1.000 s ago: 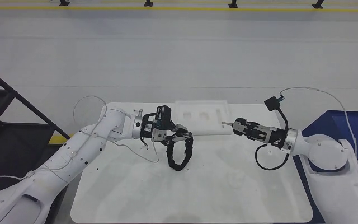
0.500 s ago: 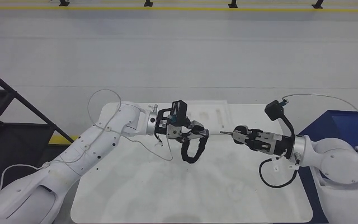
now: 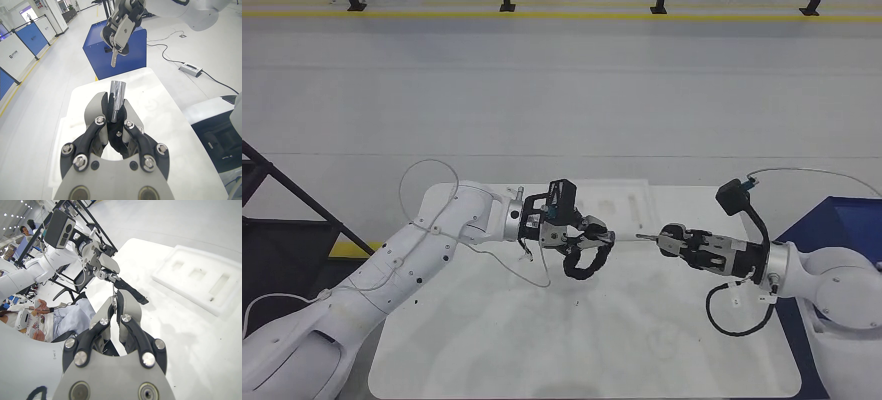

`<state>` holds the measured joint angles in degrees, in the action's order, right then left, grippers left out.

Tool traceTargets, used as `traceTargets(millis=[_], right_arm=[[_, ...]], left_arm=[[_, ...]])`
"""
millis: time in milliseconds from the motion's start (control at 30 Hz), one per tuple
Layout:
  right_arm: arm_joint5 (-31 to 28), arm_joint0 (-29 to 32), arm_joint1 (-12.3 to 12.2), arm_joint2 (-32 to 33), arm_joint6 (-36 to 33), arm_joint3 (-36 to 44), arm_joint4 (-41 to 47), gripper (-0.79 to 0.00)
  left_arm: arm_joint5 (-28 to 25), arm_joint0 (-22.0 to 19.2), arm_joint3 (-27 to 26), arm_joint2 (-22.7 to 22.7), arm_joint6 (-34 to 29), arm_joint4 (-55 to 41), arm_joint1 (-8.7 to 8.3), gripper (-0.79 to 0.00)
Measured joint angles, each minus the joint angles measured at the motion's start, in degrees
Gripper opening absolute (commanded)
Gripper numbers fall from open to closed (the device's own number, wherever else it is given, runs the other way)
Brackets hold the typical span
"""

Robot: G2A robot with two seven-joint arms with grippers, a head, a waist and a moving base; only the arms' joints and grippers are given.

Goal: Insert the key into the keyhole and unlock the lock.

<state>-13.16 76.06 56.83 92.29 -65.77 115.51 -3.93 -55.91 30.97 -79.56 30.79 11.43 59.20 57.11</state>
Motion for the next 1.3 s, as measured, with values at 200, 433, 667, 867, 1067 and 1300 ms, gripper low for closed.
traceTargets(millis=[200, 433, 667, 867, 1067, 1300], right_arm=[[5.5, 0.6, -0.8, 0.6, -2.7, 6.8, -7.8, -0.785], [13.3, 0.4, -1.4, -0.9, -5.3, 16.3, -15.8, -0.785], [15.1, -2.3, -1.8, -4.2, -7.6, 19.2, -19.4, -0.785], [16.8, -4.6, -2.0, -7.9, -8.6, 19.1, -23.0, -0.785], [19.7, -5.7, -2.0, -9.9, -8.4, 18.9, -22.1, -0.785], [23.2, -6.9, -2.0, -11.1, -7.4, 16.4, -21.0, -0.785]], left_arm=[[0.9, 0.8, 0.9, -1.1, 1.1, 4.5, 1.36, -0.785], [4.1, -1.3, 9.7, -3.6, 18.7, 16.3, 5.21, -0.785], [4.6, -3.7, 16.2, -6.3, 29.6, 24.0, 8.33, -0.785], [4.9, -4.9, 19.7, -7.9, 34.0, 27.2, 10.62, -0.785], [5.8, -5.3, 22.5, -8.6, 38.0, 29.7, 12.12, -0.785], [6.6, -5.3, 24.6, -8.9, 40.7, 31.5, 13.44, -0.785]])
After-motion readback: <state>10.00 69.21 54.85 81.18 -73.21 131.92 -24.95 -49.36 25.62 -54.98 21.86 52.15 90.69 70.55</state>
